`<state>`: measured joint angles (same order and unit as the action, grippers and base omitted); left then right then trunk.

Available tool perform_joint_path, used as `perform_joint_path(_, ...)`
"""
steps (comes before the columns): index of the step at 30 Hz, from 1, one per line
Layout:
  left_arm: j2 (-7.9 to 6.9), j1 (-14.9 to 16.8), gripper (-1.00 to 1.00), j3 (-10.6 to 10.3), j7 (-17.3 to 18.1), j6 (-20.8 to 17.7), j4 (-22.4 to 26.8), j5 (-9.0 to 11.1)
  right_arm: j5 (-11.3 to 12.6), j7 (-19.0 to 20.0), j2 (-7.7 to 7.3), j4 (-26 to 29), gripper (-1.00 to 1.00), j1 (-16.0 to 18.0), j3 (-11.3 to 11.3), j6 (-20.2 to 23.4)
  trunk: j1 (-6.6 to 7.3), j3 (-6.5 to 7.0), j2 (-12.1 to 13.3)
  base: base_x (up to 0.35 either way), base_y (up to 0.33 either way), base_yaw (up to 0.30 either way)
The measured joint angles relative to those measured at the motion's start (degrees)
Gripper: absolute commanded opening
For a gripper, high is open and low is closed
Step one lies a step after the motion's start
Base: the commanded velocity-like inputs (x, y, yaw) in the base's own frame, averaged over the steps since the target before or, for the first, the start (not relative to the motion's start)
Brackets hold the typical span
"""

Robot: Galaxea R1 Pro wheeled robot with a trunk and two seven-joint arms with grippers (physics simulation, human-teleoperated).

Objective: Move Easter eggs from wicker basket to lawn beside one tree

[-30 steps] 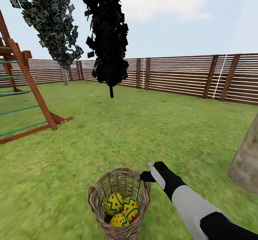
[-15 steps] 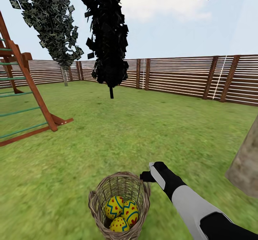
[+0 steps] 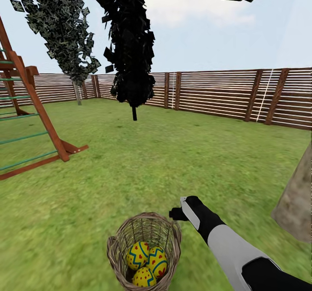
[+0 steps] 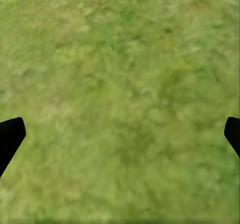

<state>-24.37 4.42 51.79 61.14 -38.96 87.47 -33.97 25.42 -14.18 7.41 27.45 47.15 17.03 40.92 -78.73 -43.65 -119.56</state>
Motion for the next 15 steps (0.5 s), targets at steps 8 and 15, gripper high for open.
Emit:
perform_joint_path(8, 0.02, 0.0, 1.00, 0.0, 0.0, 0.1, 0.0, 0.0, 0.0, 0.0, -0.01, 0.0, 1.00, 0.0, 0.0, 0.0, 1.76, 1.68, 3.2, 0.000, 0.000, -0.131)
perform_joint_path(15, 0.02, 0.0, 1.00, 0.0, 0.0, 0.3, 0.0, 0.0, -0.1, 0.0, -0.05, 0.0, 1.00, 0.0, 0.4, 0.0, 3.30, 2.99, 6.0, 0.000, 0.000, -0.024)
